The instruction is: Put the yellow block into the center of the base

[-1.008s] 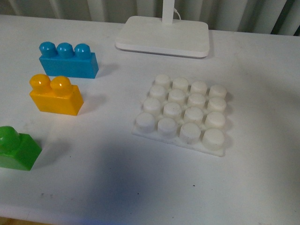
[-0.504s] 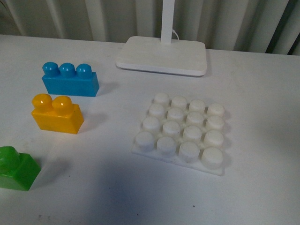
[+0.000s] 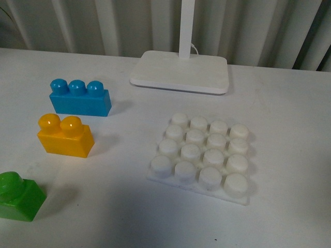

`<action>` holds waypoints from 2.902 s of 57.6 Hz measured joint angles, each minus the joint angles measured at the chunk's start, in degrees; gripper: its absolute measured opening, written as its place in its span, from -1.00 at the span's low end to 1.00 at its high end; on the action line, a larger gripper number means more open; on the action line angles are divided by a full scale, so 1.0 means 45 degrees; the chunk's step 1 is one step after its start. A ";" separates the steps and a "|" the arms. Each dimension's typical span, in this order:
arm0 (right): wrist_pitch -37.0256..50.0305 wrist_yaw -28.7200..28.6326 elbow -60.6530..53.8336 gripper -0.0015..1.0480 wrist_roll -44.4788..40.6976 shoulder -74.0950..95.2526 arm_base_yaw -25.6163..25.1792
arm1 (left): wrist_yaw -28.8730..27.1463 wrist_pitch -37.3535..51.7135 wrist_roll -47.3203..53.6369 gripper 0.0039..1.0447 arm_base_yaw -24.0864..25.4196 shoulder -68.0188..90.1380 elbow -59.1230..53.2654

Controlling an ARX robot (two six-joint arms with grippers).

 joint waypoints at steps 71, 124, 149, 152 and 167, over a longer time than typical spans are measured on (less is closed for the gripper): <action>-0.3444 -0.0010 -0.1209 -0.16 -0.0029 -0.4707 0.0000 | -0.0005 0.0000 0.0005 0.88 0.0000 0.0000 -0.0005; -0.3449 -0.0010 -0.1209 0.83 -0.0024 -0.4707 0.0000 | 0.4119 -0.6732 1.8836 0.88 -0.0238 1.6014 1.1443; -0.3449 -0.0010 -0.1209 0.83 -0.0024 -0.4707 0.0000 | 0.2254 -0.8242 2.0434 0.88 -0.2069 2.0123 1.4120; -0.3449 -0.0010 -0.1209 0.83 -0.0024 -0.4707 0.0000 | 0.2327 -0.8398 2.0288 0.88 -0.2171 2.0410 1.4309; -0.3449 -0.0010 -0.1209 0.83 -0.0024 -0.4707 0.0000 | 0.2268 -0.8597 1.9841 0.88 -0.2424 2.1794 1.5106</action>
